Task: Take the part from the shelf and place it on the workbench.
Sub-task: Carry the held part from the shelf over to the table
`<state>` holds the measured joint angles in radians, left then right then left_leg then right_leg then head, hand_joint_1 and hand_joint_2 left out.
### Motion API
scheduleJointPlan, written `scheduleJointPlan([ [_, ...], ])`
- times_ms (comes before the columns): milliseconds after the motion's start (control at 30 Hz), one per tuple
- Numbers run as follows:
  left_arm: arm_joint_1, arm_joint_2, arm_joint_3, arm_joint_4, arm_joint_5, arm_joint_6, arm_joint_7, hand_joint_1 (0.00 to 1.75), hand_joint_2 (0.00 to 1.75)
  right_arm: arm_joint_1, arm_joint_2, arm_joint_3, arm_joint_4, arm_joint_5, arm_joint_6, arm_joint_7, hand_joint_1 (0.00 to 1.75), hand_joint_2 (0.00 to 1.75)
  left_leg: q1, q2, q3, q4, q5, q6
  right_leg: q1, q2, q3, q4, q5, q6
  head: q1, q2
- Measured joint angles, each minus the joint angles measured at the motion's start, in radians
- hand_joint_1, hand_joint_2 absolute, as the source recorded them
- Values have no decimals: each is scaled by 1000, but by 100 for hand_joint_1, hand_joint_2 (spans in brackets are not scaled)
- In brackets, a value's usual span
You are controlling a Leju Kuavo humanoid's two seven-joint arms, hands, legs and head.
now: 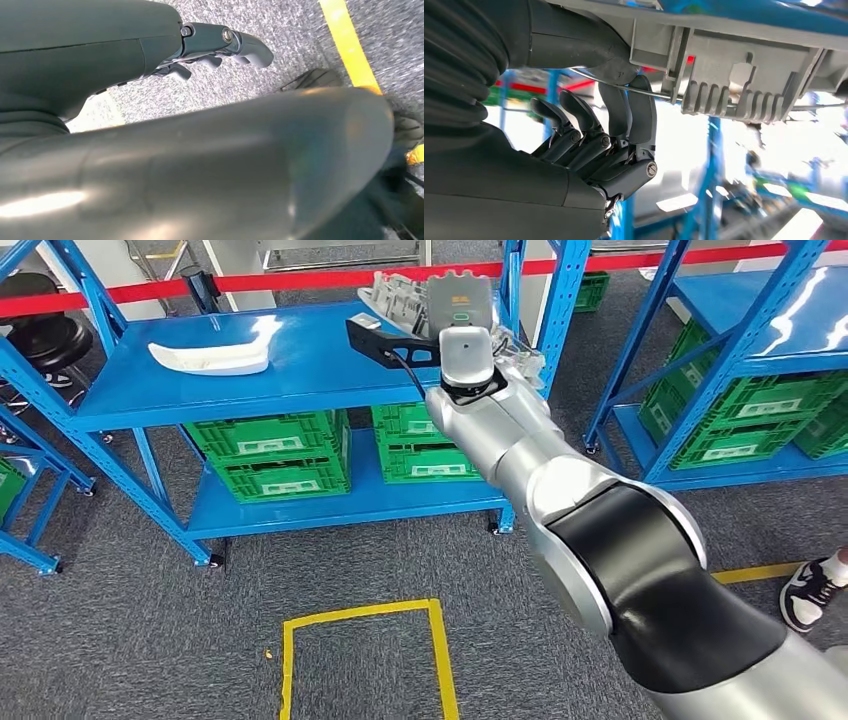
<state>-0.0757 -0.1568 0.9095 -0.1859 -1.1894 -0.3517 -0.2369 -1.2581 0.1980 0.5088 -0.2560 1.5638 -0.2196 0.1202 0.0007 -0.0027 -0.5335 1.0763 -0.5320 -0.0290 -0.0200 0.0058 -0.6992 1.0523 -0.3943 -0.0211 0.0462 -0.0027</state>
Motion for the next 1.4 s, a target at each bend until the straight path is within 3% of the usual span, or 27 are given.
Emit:
scheduleJointPlan([
  [33,-1,0,0,0,-1,0,-1,0,0,-2,13,8,-1,0,-11,-8,162,175,-5,-1,22,-42,-11,6,-2,0,-3,-5,11,6,-1,0],
  [100,0,-2,0,0,-2,0,-5,0,0,-2,34,28,-1,2,-24,-15,162,175,-8,-2,17,-66,6,20,-5,-1,-7,-20,35,20,-4,0],
  [133,0,-3,0,0,-2,0,-7,0,0,-2,42,38,-1,3,-27,-17,162,175,-7,0,11,-72,20,29,-5,-1,-12,-20,29,25,-5,0],
  [200,2,-4,0,1,-1,0,-9,0,0,-3,52,56,-1,4,-30,-17,162,175,-2,3,-8,-77,50,46,-4,-1,-33,35,-41,31,-3,0],
  [267,2,-6,0,0,-1,0,-10,0,0,-4,60,73,-1,3,-35,-18,162,175,-3,3,-41,-72,74,54,-3,-2,-64,161,-140,34,-1,0],
  [300,3,-7,0,0,-1,0,-9,0,0,-3,63,82,-1,3,-37,-18,162,175,-3,2,-60,-68,85,55,-2,-2,-73,223,-165,35,-1,0],
  [367,4,-10,0,0,-1,0,-7,0,0,-2,66,100,-1,3,-39,-18,162,175,-4,2,-99,-59,108,54,1,-2,-50,267,-153,34,0,0],
  [433,4,-12,1,0,-1,0,-5,0,0,-3,70,113,-1,2,-39,-15,162,175,-4,2,-136,-46,130,50,7,-3,39,181,-118,25,0,0],
  [500,5,-15,1,0,-1,0,-4,0,0,-3,77,119,-2,1,-39,-12,162,175,-5,2,-160,-38,149,41,15,-4,131,50,-134,13,0,0],
  [533,5,-15,1,0,-1,0,-2,0,0,-4,79,121,-2,1,-38,-12,162,175,-5,3,-165,-37,158,35,18,-5,153,10,-147,9,1,0],
  [600,6,-17,1,0,-1,0,2,0,0,-3,82,123,-3,0,-38,-14,162,175,-3,4,-168,-47,178,21,21,-4,150,-11,-138,1,3,0],
  [667,7,-18,1,0,-3,0,7,0,0,-3,83,127,-2,-1,-40,-23,162,175,0,3,-179,-37,155,8,16,-5,138,-24,-111,-11,2,0],
  [733,6,-18,1,0,-5,0,12,0,0,-2,85,130,-2,-9,-47,-42,162,175,5,2,-198,38,59,-6,10,-6,117,-31,-80,-19,-1,0],
  [800,3,-17,1,0,-6,0,18,0,0,4,88,131,-2,-27,-65,-71,162,175,11,2,-214,159,-26,-19,9,-5,86,-32,-54,-20,-3,0],
  [833,1,-17,1,-1,-7,0,21,0,0,10,90,131,-2,-40,-81,-92,162,175,15,2,-212,207,-32,-25,9,-5,70,-31,-41,-18,-3,0],
  [900,-3,-17,1,-2,-8,0,29,0,0,23,98,131,-3,-71,-125,-146,162,175,21,3,-176,226,19,-33,5,-5,35,-28,-18,-10,-3,0],
  [933,-5,-17,1,-3,-8,0,31,0,0,29,104,131,-5,-84,-147,-174,162,175,25,3,-136,190,44,-36,4,-5,20,-25,-8,-4,-3,0],
  [967,-7,-18,1,-4,-8,0,32,0,0,35,112,131,-11,-96,-166,-198,162,175,26,3,-81,128,44,-39,3,-4,7,-20,0,1,-3,0],
  [1033,-12,-20,1,-6,-8,0,30,0,0,51,127,132,-36,-121,-194,-245,162,175,23,2,6,-2,-3,-27,3,-5,-9,-14,17,15,-2,0],
  [1067,-13,-21,1,-7,-7,0,28,0,0,63,134,137,-55,-140,-205,-268,162,175,18,2,25,-40,-22,-16,3,-5,-12,-16,26,23,-1,0],
  [1133,-13,-22,2,-8,-3,0,22,0,0,92,142,168,-100,-194,-218,-307,162,175,16,3,21,-56,-17,9,0,-6,-13,-23,40,37,0,0],
  [1167,-12,-22,2,-8,-1,0,20,0,0,105,146,196,-126,-226,-220,-320,162,175,15,4,19,-57,-9,19,-2,-6,-19,-14,31,41,0,0],
  [1233,-10,-22,4,-8,3,0,14,0,0,128,149,269,-181,-284,-222,-342,162,175,15,6,9,-57,7,34,-3,-6,-52,70,-32,45,2,0],
  [1300,-10,-22,5,-9,4,0,9,0,0,152,153,348,-236,-321,-223,-364,162,175,11,7,-7,-54,19,41,1,-6,-100,206,-107,46,3,0],
  [1333,-10,-22,7,-9,5,0,8,0,0,165,155,386,-265,-331,-223,-373,162,175,8,7,-15,-51,24,42,4,-6,-109,251,-126,44,3,0],
  [1367,-9,-22,8,-9,6,0,7,0,0,179,155,420,-296,-339,-221,-380,162,175,5,7,-21,-48,27,42,6,-6,-100,259,-126,40,3,0],
  [1400,-9,-22,10,-9,7,0,7,0,0,193,155,452,-332,-346,-216,-384,162,175,3,6,-27,-43,29,42,10,-5,-70,228,-113,33,3,0],
])
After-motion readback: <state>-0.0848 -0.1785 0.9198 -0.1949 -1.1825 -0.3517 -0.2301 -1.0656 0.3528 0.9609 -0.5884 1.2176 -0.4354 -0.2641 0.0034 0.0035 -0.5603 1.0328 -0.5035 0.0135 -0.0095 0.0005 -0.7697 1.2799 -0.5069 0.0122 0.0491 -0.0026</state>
